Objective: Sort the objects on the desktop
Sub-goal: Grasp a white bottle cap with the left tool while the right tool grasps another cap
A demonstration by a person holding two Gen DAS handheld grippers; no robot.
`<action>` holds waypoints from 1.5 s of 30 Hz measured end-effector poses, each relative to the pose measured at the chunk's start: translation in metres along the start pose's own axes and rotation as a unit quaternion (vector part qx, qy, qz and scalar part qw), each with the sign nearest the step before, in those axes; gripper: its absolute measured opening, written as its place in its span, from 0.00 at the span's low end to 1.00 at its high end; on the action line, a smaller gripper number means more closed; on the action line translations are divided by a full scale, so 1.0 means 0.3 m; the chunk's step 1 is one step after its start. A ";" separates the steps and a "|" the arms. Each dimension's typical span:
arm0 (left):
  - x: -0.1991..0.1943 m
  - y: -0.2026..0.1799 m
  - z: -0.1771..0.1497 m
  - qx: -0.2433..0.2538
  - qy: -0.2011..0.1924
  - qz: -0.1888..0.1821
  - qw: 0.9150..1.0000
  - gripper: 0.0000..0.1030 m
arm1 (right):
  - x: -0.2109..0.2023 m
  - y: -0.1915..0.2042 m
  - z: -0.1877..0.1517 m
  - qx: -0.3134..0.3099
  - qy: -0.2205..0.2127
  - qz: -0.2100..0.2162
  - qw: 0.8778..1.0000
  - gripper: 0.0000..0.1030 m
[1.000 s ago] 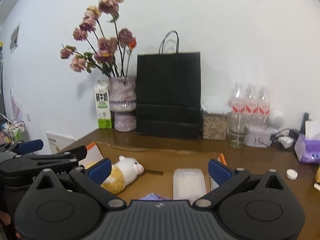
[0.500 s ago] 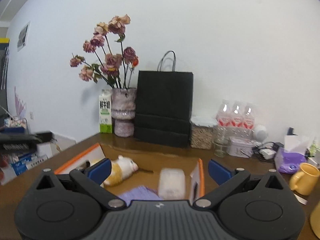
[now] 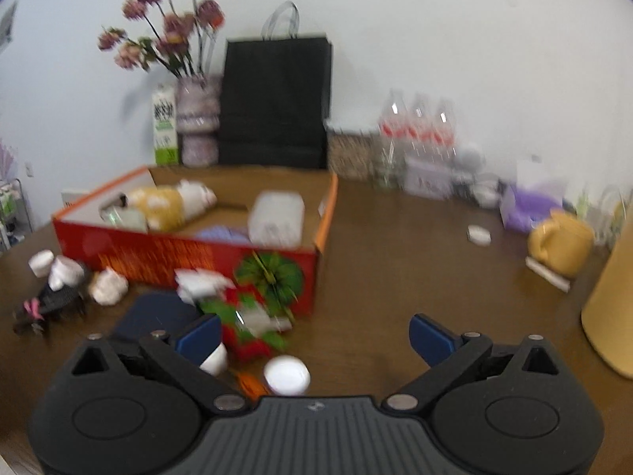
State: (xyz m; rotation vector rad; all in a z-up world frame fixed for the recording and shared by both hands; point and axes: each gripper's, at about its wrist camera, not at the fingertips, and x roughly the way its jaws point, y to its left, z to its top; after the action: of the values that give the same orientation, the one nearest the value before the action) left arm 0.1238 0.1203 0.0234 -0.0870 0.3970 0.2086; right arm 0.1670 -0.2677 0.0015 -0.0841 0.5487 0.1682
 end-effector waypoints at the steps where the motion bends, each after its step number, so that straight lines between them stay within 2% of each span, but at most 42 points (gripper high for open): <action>1: 0.001 0.012 -0.016 -0.002 0.005 0.005 1.000 1.00 | 0.010 -0.009 -0.014 0.005 0.007 -0.001 1.000 0.95; 7: 0.001 0.063 -0.093 -0.012 0.029 0.022 0.999 1.00 | 0.023 -0.006 -0.088 0.010 0.021 0.015 1.000 0.88; 9: 0.002 0.064 -0.106 -0.008 0.033 0.029 0.999 1.00 | 0.037 0.000 -0.096 0.013 0.026 0.013 0.999 0.80; 14: 0.015 0.063 -0.113 -0.009 0.039 0.030 0.999 1.00 | 0.072 -0.006 -0.082 0.031 0.034 0.017 0.999 0.65; 23: 0.047 0.050 -0.115 -0.002 0.044 0.028 0.999 1.00 | 0.098 0.023 -0.068 0.016 0.039 0.033 0.999 0.51; 26: 0.065 0.039 -0.112 0.002 0.048 0.027 0.998 1.00 | 0.111 0.021 -0.070 0.021 0.053 0.037 0.998 0.29; 36: 0.138 0.006 -0.082 0.021 0.054 0.020 0.998 1.00 | 0.124 0.011 -0.058 0.024 0.041 0.029 0.998 0.27; 45: 0.259 -0.026 -0.067 0.049 0.081 0.014 0.995 0.98 | 0.165 -0.009 -0.009 0.026 0.032 0.021 0.999 0.27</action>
State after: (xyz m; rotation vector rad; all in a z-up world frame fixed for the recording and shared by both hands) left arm 0.1879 0.1246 -0.0252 -0.0017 0.5697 0.2102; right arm 0.2078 -0.2641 -0.0267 -0.0286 0.6191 0.1921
